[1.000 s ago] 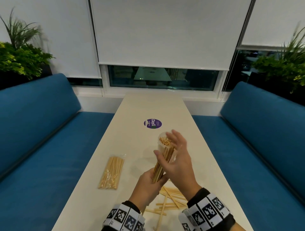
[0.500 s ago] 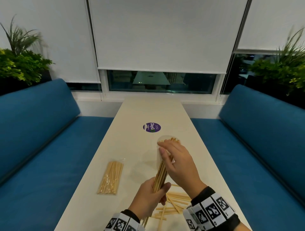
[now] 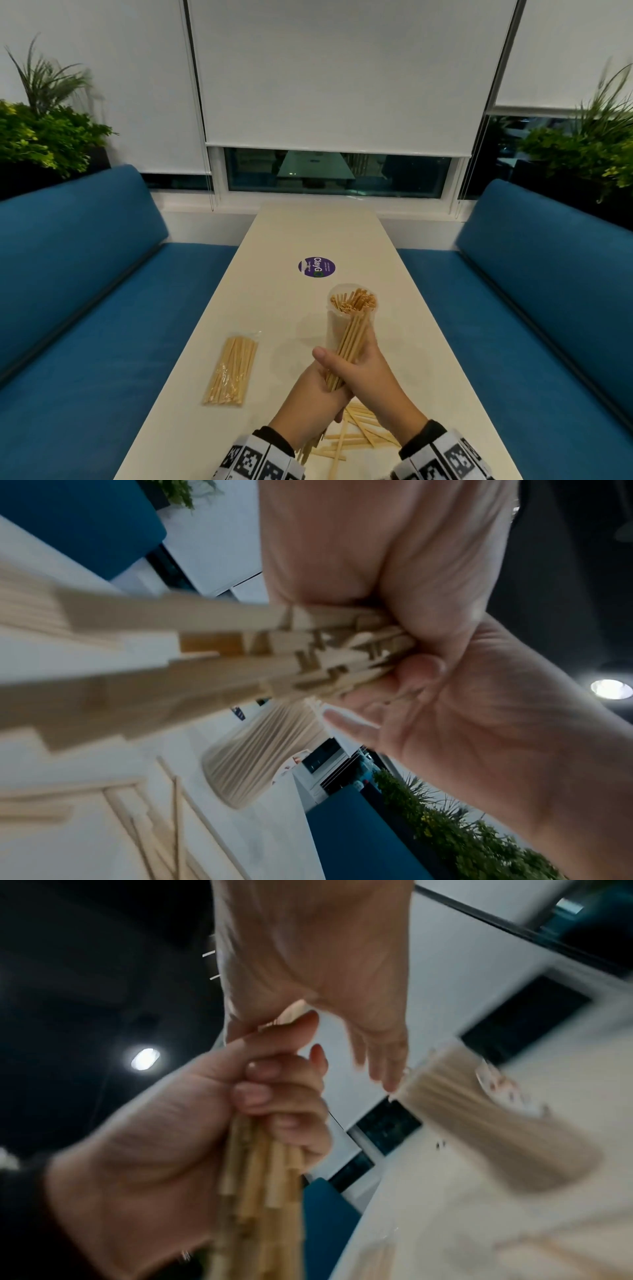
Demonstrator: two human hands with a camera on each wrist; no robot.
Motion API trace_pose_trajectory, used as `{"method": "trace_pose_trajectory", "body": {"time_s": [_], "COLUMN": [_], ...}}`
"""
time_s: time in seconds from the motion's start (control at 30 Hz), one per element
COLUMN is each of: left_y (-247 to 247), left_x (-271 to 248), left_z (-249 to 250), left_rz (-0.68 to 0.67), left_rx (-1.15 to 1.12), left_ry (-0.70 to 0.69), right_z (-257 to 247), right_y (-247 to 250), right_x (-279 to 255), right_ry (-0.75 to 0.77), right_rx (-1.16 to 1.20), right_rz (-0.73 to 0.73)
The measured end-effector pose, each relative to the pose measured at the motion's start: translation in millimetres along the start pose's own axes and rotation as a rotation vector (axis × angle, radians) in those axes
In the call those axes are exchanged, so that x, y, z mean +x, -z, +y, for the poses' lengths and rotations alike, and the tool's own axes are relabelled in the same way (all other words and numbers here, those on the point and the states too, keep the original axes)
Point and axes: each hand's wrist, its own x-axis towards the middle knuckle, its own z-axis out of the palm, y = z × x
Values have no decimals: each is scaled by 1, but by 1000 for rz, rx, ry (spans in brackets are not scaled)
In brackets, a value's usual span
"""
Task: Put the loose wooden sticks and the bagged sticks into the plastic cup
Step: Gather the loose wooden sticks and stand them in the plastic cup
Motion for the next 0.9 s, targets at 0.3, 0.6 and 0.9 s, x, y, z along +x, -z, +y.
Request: {"method": "trace_pose_trajectory", "body": {"time_s": [0.3,0.6,0.9], "left_y": [2,6,-6], "left_x": [-2,-5,-6], "left_z": [5,-40,-13], "left_rz": [-29,88,78], "left_rx": [-121,-1314,-1500], "left_ry": [44,522,529], "right_z": [-13,-43,-20], "right_y": [-6,5,-15], "right_x": [-3,3,-1], "right_ry": [65,198,141], "right_rx": [172,477,366], "right_rz": [161,235,83]}}
